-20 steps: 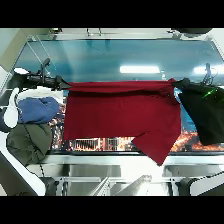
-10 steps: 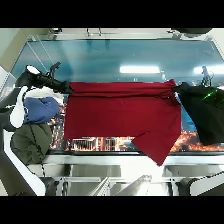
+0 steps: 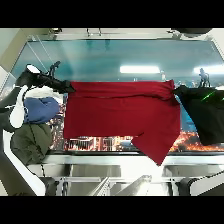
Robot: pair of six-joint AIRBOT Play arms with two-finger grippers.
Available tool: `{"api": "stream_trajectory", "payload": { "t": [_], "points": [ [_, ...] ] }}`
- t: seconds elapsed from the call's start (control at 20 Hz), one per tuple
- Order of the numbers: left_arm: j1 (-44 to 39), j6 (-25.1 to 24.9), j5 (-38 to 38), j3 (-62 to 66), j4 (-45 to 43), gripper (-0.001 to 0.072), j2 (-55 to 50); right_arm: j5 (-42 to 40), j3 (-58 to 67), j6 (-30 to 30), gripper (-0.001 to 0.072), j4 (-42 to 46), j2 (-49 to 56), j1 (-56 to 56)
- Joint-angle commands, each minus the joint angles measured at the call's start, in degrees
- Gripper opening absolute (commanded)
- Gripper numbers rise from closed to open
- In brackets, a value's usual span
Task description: Fold the shirts.
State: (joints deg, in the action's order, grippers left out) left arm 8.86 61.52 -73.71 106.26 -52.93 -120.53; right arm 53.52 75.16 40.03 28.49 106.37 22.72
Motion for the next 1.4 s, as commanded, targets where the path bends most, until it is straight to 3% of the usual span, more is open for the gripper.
{"api": "stream_trajectory", "payload": {
  "t": [0.0,0.2,0.25,0.3,0.35,0.55,0.85,1.15,1.35],
  "points": [
    [0.8,0.5,-2.6,0.1,0.5,0.0251,3.0,1.1,0.0,1.9,0.0305,1.8,-2.2,0.1],
    [3.7,4.5,-7.8,0.1,0.1,0.0251,10.3,4.1,0.0,12.2,0.0302,14.6,-9.4,1.8],
    [4.7,5.9,-9.5,0.1,-0.3,0.0251,12.1,6.5,0.0,14.6,0.0246,17.3,-11.3,2.5],
    [5.8,8.2,-11.7,0.0,-0.3,0.0251,13.8,9.7,0.0,16.3,0.0046,18.8,-13.3,3.3],
    [6.7,10.1,-13.9,-0.1,-0.3,0.025,15.1,12.8,0.0,17.2,0.002,18.9,-15.1,4.1],
    [7.3,12.1,-16.8,-14.9,-3.6,0.0249,24.1,20.1,-6.3,20.9,0.0019,19.1,-22.4,5.4],
    [8.4,12.0,-3.2,-51.6,-10.0,0.025,38.7,17.2,-28.1,21.3,0.002,16.7,-37.6,5.8],
    [8.0,11.5,4.2,-60.9,-10.4,0.025,34.2,17.5,-32.1,21.3,0.002,15.1,-44.0,5.8],
    [5.4,8.8,3.4,-58.5,-7.3,0.025,29.3,18.2,-32.1,21.3,0.002,14.3,-44.6,5.7]
  ]
}}
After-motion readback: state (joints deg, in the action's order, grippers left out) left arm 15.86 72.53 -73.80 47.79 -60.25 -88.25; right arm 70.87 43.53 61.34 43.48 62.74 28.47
